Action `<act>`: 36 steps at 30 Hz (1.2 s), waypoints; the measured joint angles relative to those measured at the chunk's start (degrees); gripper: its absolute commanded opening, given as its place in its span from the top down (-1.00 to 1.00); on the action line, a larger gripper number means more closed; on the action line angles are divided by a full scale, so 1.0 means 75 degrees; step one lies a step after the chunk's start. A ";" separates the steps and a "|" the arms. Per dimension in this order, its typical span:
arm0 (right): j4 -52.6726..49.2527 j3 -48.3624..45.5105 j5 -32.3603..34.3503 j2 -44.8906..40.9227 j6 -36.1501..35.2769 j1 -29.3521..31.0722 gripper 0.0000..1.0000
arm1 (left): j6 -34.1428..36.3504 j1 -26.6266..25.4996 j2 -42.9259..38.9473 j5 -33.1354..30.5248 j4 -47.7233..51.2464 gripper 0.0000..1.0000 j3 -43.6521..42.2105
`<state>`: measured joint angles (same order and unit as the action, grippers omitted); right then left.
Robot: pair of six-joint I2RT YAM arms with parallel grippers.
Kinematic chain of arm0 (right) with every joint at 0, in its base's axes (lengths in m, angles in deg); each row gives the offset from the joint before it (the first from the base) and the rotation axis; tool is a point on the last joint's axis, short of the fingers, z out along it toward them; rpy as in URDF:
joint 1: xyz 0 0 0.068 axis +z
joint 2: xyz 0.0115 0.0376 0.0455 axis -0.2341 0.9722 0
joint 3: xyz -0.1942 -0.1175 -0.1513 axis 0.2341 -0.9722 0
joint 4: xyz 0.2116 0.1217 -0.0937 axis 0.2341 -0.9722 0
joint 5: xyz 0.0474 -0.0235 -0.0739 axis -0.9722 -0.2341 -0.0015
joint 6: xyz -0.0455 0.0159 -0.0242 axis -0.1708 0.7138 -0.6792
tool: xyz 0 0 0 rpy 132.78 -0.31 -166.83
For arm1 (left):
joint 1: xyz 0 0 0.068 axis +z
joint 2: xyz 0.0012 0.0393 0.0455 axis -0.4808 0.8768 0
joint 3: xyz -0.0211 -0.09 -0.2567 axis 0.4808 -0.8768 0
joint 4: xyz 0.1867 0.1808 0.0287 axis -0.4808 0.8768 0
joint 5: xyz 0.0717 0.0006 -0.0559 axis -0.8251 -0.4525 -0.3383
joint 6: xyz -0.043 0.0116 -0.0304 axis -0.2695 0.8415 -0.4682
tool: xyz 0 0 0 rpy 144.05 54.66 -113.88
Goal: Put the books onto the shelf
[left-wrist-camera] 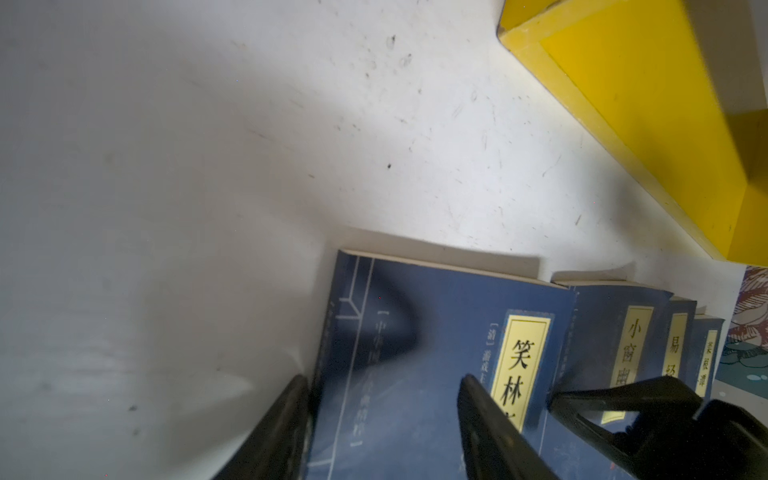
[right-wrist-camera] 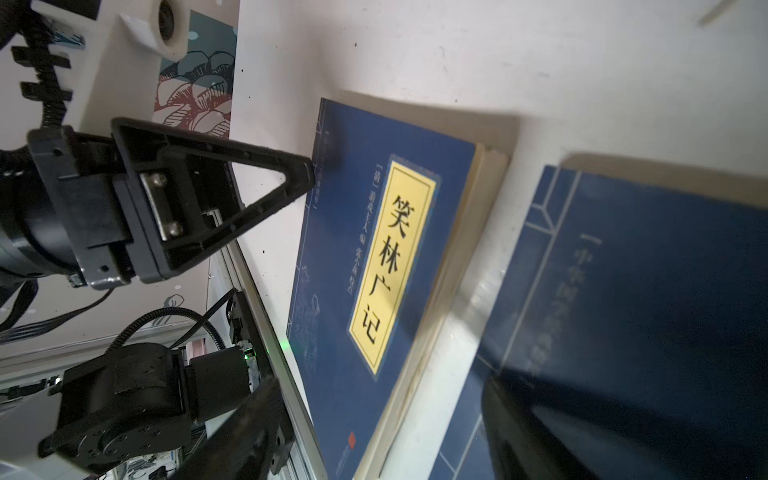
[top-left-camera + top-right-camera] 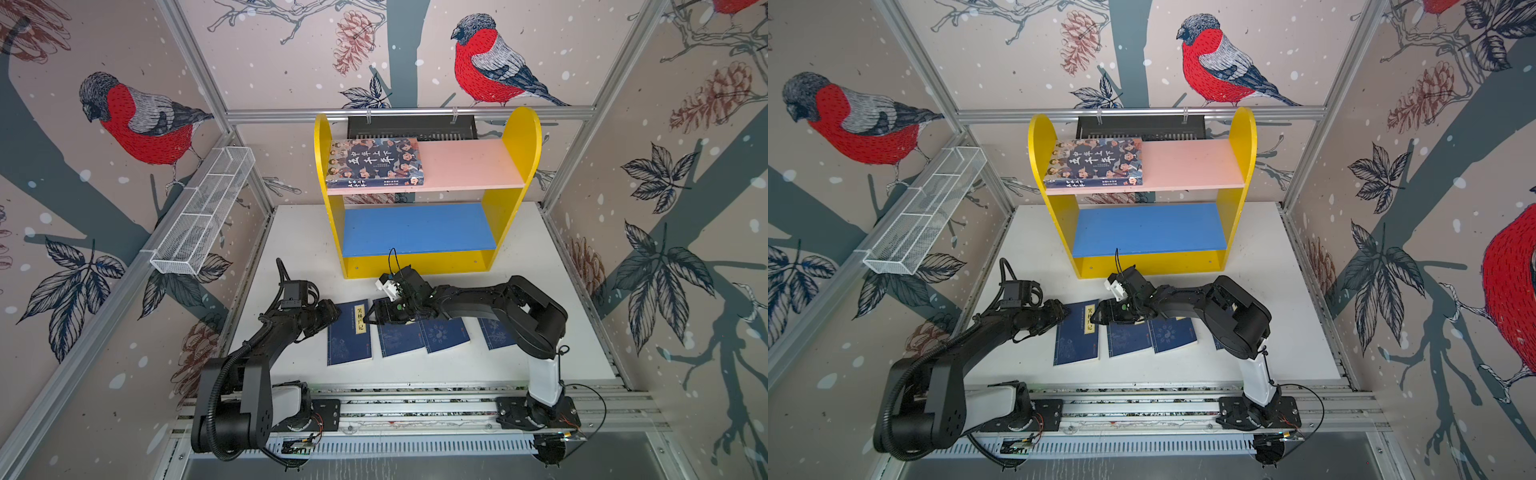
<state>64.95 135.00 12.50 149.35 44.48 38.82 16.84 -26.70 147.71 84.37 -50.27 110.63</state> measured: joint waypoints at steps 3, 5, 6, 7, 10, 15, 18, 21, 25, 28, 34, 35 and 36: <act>0.0137 0.0152 -0.0227 0.0207 0.0003 -0.0032 -0.47 | 0.0003 -0.0015 0.0000 0.0256 0.0000 -0.07 -0.0032; 0.0201 0.0233 -0.0283 0.0341 0.0009 -0.0038 -0.43 | 0.0038 -0.0032 -0.0026 0.0341 0.0000 -0.05 -0.0032; 0.0207 0.0280 -0.0318 0.0399 0.0023 -0.0044 -0.42 | 0.0134 -0.0029 -0.0085 0.0329 0.0026 -0.05 -0.0032; 0.0210 0.0312 -0.0358 0.0440 0.0026 -0.0055 -0.40 | 0.0140 -0.0032 -0.0146 0.0291 0.0032 -0.05 -0.0032; 0.0262 0.0376 -0.0425 0.0560 0.0026 -0.0073 -0.35 | 0.0204 -0.0044 -0.0262 0.0198 0.0052 -0.09 0.0000; 0.0361 0.0551 -0.0560 0.0787 0.0131 -0.0082 -0.32 | 0.0210 -0.0047 -0.0111 0.0023 0.0058 -0.11 0.0012; 0.0157 0.0781 -0.0522 0.0898 0.0079 -0.0082 -0.26 | 0.0210 -0.0047 -0.0079 -0.0035 0.0047 -0.10 0.0009; -0.0012 0.0898 -0.0367 0.0956 -0.0006 -0.0087 -0.17 | 0.0207 -0.0047 -0.0137 -0.0038 0.0050 -0.06 -0.0003; -0.0035 0.0912 -0.0236 0.0991 -0.0026 -0.0111 -0.04 | 0.0207 -0.0047 -0.0306 -0.0032 0.0000 0.03 -0.0017; 0.0003 0.0863 -0.0166 0.0988 -0.0020 -0.0122 0.02 | 0.0207 -0.0047 -0.0475 0.0000 -0.0006 0.13 -0.0017; 0.0122 0.0787 -0.0143 0.0973 0.0038 -0.0137 0.11 | 0.0274 -0.0044 -0.0702 0.0376 -0.0271 0.18 -0.0017; 0.0160 0.0772 -0.0134 0.0982 0.0061 -0.0143 0.13 | 0.0219 -0.0044 -0.0717 0.0664 -0.0385 0.19 -0.0017; 0.0271 0.0761 -0.0152 0.1014 0.0152 -0.0143 0.16 | 0.0201 -0.0079 -0.0717 0.1046 -0.0443 0.19 -0.0023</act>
<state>66.98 140.71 11.37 156.96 45.61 37.75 18.35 -27.29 142.33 92.22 -53.59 110.46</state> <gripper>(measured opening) 0.430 0.408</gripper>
